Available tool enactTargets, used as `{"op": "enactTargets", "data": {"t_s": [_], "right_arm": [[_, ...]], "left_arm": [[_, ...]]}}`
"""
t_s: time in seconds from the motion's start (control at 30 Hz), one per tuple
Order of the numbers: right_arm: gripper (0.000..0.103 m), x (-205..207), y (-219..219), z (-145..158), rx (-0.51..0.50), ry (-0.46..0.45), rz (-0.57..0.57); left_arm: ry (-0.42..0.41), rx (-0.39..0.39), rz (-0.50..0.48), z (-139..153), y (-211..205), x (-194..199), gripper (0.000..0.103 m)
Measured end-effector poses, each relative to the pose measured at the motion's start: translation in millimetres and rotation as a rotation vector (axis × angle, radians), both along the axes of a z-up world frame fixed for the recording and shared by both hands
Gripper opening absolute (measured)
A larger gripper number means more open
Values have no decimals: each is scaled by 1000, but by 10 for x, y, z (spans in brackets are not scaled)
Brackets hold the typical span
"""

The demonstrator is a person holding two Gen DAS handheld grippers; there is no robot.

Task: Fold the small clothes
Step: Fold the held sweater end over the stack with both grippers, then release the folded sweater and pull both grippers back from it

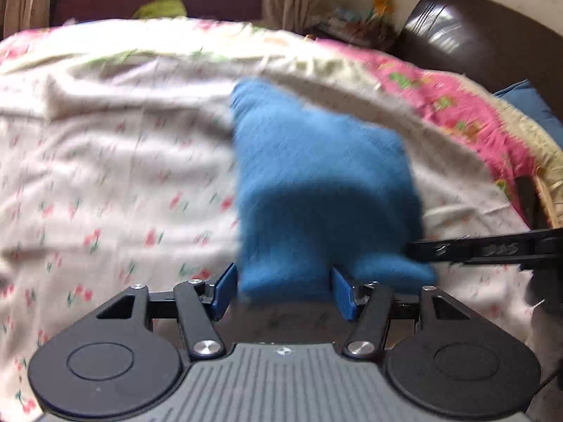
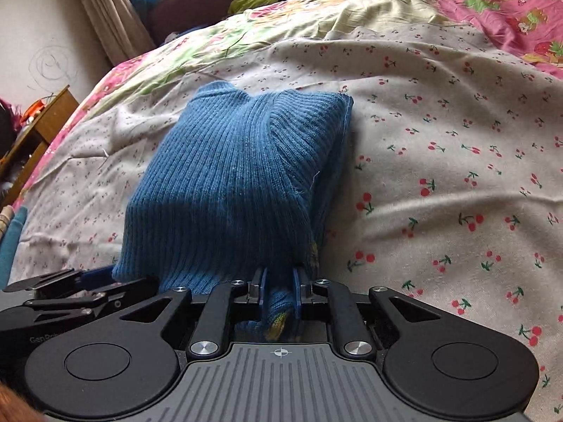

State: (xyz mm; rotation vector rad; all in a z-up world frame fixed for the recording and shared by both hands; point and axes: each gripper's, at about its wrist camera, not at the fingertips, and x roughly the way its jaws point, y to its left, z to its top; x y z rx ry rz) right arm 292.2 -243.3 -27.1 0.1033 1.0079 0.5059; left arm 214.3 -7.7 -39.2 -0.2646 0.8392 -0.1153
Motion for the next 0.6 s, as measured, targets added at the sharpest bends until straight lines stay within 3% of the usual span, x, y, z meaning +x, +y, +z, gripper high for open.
{"op": "enactTargets", "data": {"t_s": [0.1,0.3,0.47,0.6], "right_arm": [[19,-5,-33,159,16,-15,-16],[20,165,2,544,95,-168,-40],[20,647,220,327,70,-158,-121],[17,681,179,64,3,-129,-153]], "left_arm": [[-5,9,-22,62,59,-102,68],[-109,13,-30,348,95,-8,68],[-124,32,6,340,-9,474,69],[-101,66,-2,197,-93,664,75]]}}
